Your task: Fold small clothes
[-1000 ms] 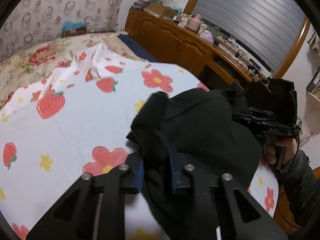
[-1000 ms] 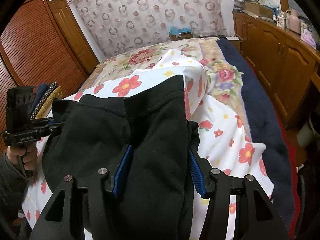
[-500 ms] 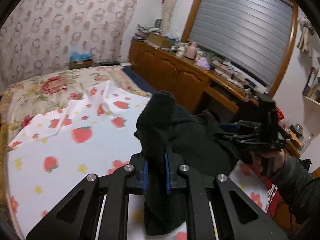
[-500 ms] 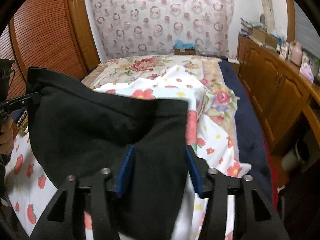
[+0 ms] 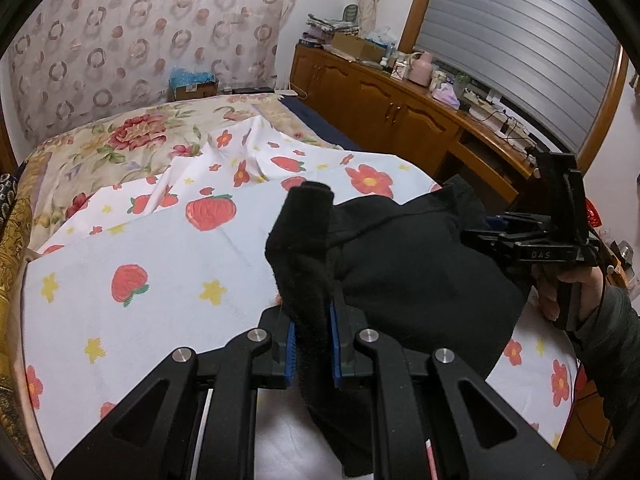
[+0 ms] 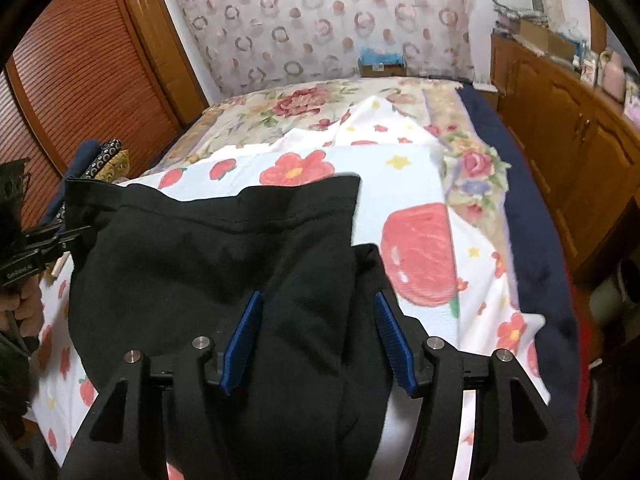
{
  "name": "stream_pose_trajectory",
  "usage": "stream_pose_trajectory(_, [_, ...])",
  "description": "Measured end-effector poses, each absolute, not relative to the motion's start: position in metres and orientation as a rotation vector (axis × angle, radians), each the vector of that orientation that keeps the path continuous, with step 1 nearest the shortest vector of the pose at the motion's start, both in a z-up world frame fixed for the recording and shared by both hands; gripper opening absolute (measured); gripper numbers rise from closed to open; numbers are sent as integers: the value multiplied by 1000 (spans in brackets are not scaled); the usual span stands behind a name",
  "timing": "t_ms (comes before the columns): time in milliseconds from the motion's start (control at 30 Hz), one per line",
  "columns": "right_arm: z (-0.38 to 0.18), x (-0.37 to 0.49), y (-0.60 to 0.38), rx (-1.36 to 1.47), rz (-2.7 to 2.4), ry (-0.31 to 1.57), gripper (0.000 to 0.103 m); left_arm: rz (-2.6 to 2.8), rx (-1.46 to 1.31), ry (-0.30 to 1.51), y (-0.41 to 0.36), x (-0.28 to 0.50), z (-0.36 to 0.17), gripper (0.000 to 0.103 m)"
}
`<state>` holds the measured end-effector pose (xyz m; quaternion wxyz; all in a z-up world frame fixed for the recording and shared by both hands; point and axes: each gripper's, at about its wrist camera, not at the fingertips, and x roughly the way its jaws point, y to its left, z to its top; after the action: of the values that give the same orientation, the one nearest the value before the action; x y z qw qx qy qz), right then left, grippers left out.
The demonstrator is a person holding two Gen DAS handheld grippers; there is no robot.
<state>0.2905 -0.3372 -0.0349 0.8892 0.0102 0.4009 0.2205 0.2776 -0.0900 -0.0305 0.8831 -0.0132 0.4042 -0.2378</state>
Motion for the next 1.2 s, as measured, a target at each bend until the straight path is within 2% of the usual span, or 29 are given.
stream_pose_trajectory(167, [-32,289,-333,18,475,839,60,-491,-25,841,-89,279,-32,14])
stream_pose_trajectory(200, [-32,289,-333,20,478,839,54,-490,-27,842,-90,278,-33,14])
stream_pose_trajectory(233, [-32,288,-331,25,491,840,41,-490,-29,841,-90,278,-33,14])
stream_pose_trajectory(267, [-32,287,-331,41,520,849,40,-491,-30,840,-89,278,-34,14])
stream_pose_trajectory(400, [-29,281,-326,2,530,831,20,-492,-27,828,-90,275,-30,14])
stream_pose_trajectory(600, [-19,263,-325,-17,487,738,16,-505,-48,780,-87,262,-13,14])
stream_pose_trajectory(833, [31,237,-311,-15,530,581,15,-473,-59,672,-65,229,24,14])
stream_pose_trajectory(1200, [98,238,-213,-122,703,425,15,-295,-107,505,40,183,78,14])
